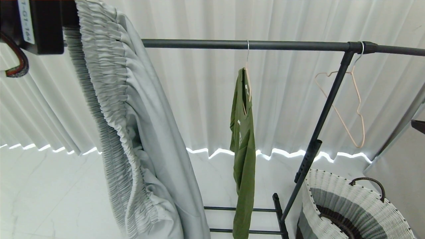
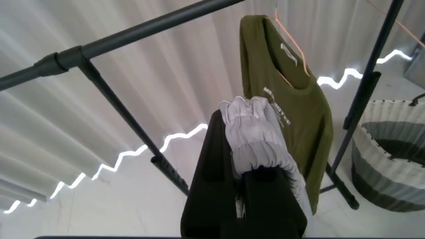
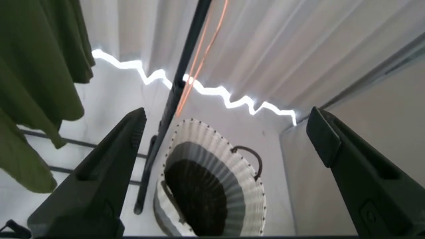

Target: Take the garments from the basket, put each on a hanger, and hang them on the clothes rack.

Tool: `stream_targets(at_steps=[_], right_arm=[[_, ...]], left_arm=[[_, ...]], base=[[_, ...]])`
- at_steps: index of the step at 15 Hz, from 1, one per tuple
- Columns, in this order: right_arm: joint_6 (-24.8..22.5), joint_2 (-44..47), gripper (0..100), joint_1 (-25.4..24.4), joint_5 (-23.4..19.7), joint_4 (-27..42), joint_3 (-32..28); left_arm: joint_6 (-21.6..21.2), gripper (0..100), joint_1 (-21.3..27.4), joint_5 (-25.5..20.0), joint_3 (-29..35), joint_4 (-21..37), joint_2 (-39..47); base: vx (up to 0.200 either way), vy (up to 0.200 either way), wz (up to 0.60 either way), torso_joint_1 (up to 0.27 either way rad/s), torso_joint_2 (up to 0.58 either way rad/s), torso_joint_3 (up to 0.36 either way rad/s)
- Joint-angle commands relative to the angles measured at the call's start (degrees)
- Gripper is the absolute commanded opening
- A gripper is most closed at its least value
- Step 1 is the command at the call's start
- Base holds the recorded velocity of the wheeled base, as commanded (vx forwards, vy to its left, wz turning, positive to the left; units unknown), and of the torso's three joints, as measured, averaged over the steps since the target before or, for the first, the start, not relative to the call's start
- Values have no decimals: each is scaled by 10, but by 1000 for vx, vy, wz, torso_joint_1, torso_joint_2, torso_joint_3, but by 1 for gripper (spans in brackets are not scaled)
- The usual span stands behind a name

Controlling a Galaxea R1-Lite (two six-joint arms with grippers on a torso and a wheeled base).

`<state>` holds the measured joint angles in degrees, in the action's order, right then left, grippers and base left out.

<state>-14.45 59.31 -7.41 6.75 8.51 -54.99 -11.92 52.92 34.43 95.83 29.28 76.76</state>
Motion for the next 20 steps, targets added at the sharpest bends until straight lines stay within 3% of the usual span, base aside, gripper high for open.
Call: stream_targets(at_steps=[1,7,12,20], right_arm=[[13,29,100,3,0,-1,-4],[81,70,100,7,1,63,-57],[165,137,100,20,5,64,-54],[186,288,100,43,12,-36,-81]], left_arm=[[1,0,-2,0,-2,-1,0],[2,0,-12,0,-13,-1,-1],[0,0,-12,0,-24,0,-1],[0,0,-13,0,-26,0,-4]], base=[[0,0,0,0,0,0],[200,0,0,6,-6,-2],[0,0,0,0,0,0],[0,0,0,0,0,0]])
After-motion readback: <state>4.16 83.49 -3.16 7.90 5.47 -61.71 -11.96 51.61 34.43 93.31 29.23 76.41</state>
